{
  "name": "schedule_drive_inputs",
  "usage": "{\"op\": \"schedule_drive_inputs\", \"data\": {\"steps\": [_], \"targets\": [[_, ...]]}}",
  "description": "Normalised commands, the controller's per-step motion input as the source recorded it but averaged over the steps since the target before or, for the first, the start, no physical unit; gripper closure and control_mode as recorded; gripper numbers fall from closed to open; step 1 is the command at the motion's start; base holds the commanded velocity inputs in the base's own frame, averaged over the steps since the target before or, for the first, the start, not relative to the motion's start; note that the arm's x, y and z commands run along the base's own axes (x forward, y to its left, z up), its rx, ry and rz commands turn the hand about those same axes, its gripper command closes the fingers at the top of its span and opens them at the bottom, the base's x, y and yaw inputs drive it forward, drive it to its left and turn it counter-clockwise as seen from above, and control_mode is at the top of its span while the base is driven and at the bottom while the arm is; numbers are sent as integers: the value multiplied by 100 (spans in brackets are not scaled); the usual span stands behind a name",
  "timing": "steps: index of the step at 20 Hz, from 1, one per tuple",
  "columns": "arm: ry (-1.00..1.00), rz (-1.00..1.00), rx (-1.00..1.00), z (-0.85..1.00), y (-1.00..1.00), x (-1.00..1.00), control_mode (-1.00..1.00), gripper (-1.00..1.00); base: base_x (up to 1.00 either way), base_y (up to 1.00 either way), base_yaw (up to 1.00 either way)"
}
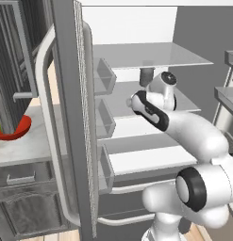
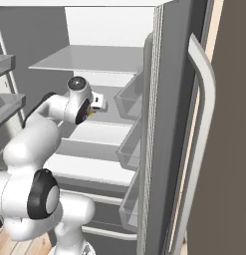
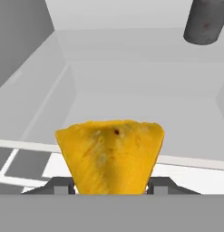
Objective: Pick the cheese from the fridge and the cheese grater from the cabinet and place them next to the salad bowl.
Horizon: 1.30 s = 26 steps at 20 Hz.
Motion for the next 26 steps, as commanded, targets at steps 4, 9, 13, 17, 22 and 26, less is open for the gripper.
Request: {"op": "schedule_drive_inputs", "data": {"steps": [4,9,13,17,22,26], "targets": [[-2,-2,0,26,-5,-63,-100,100,0,0,0],[-2,-9,1,26,0,-64,-100,100,0,0,0],[3,-8,0,34,0,-55,-100,100,0,0,0],[2,-6,2,34,-4,-61,-100,100,0,0,0],[0,-3,2,25,-6,-58,-100,100,0,0,0],[0,0,2,20,-5,-52,-100,100,0,0,0]]}}
